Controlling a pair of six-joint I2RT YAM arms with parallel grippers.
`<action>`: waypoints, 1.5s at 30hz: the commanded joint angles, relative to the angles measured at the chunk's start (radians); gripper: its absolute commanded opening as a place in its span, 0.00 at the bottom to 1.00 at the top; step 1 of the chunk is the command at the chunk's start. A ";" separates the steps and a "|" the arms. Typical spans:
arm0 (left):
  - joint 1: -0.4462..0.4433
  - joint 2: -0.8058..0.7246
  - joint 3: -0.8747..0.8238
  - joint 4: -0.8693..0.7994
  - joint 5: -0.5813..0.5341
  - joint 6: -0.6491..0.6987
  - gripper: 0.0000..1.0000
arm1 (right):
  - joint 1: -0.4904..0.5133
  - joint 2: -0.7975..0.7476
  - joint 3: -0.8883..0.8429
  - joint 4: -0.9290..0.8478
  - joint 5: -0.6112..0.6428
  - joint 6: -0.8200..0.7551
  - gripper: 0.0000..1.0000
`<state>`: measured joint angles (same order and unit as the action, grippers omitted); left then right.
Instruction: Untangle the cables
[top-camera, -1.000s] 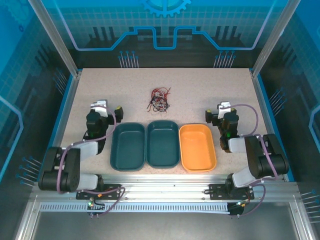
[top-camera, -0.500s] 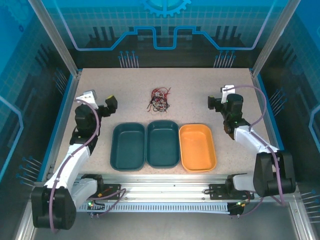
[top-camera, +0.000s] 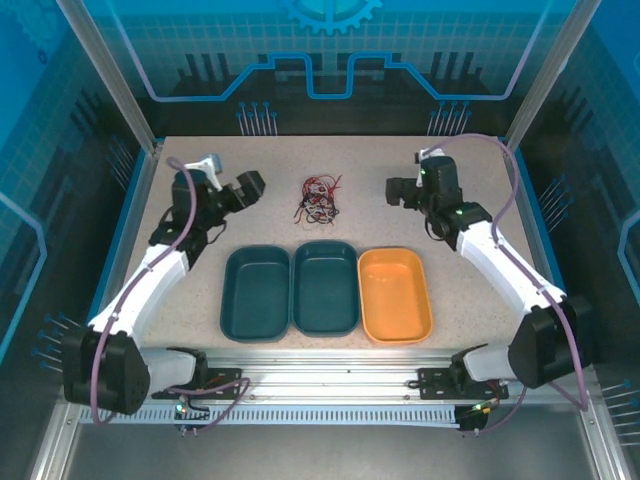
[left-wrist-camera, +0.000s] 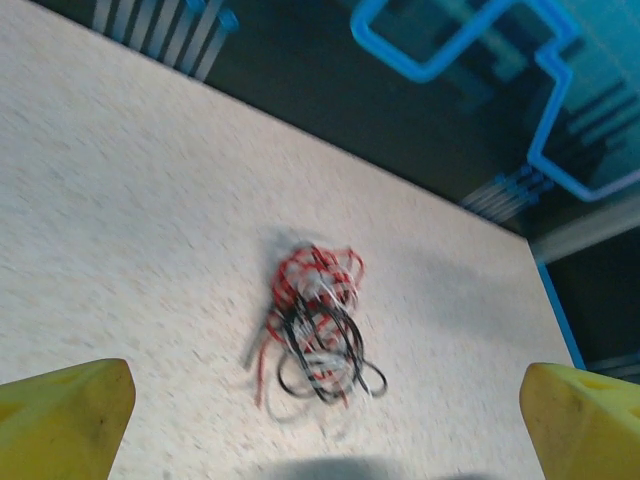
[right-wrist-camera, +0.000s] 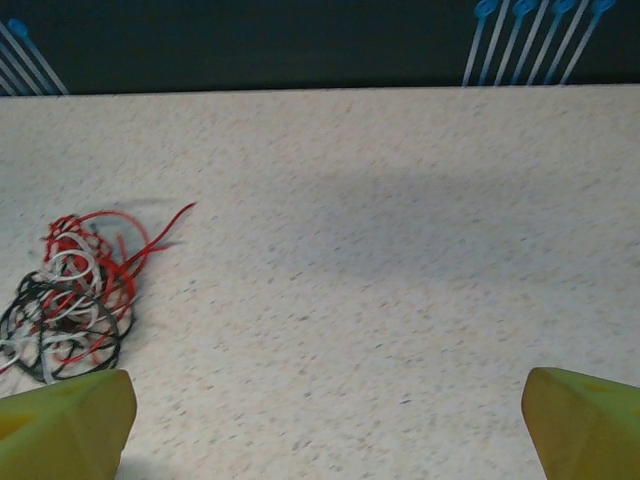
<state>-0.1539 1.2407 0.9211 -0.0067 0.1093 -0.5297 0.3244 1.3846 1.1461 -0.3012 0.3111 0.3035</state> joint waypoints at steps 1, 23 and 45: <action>-0.073 0.059 0.069 -0.007 -0.007 -0.036 0.99 | 0.052 0.077 0.093 -0.176 -0.009 0.085 1.00; -0.129 0.443 0.319 -0.039 0.012 -0.109 0.99 | 0.200 0.623 0.620 -0.328 -0.290 0.137 0.73; -0.129 0.776 0.471 -0.097 0.108 -0.149 0.71 | 0.090 0.970 0.972 -0.408 -0.420 0.186 0.38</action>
<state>-0.2779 1.9884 1.3556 -0.0834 0.1772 -0.6571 0.4095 2.3127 2.0838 -0.6830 -0.0566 0.4717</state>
